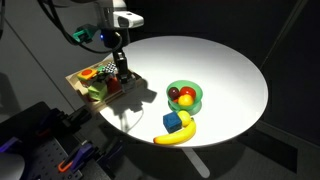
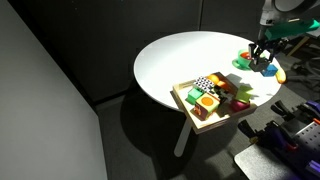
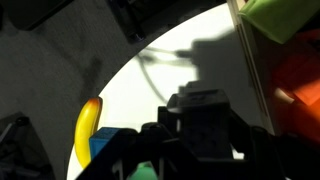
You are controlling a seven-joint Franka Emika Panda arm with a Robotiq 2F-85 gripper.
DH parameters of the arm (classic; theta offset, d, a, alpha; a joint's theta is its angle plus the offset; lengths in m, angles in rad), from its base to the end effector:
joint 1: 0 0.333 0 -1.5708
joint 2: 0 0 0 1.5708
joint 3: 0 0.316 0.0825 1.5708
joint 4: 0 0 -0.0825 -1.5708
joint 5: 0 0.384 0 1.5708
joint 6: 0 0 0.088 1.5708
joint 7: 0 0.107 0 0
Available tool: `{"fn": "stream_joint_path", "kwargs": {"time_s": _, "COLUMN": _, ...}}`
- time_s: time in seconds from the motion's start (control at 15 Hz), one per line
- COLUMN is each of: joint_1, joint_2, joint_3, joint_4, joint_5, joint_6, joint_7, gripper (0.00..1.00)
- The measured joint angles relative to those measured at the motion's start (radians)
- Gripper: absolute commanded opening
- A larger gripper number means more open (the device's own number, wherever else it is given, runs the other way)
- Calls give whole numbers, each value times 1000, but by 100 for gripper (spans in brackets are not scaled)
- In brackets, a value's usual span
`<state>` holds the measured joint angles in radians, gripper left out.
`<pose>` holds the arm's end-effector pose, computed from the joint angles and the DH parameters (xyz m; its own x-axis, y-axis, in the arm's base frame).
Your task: Put the grey block on the table
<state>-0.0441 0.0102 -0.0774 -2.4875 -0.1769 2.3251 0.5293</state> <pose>0.4471 -0.0578 0.2702 0.8596 -0.5010 -0.1001 -0.4792 -0.8586 0.1818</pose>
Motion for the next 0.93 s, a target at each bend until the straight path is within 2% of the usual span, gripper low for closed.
{"fn": "stream_joint_path", "kwargs": {"time_s": 0.13, "joint_1": -4, "joint_2": 0, "joint_3": -1, "joint_4": 0, "joint_5": -22, "joint_6": -13, "joint_7": 0, "gripper": 84}}
{"fn": "stream_joint_path", "kwargs": {"time_s": 0.27, "joint_1": -5, "joint_2": 0, "joint_3": -1, "joint_4": -1, "joint_5": -32, "joint_6": -15, "joint_7": 0, "gripper": 99}}
{"fn": "stream_joint_path", "kwargs": {"time_s": 0.93, "joint_1": 8, "joint_2": -43, "joint_3": 36, "joint_4": -5, "joint_5": -30, "joint_6": -15, "joint_7": 0, "gripper": 100}}
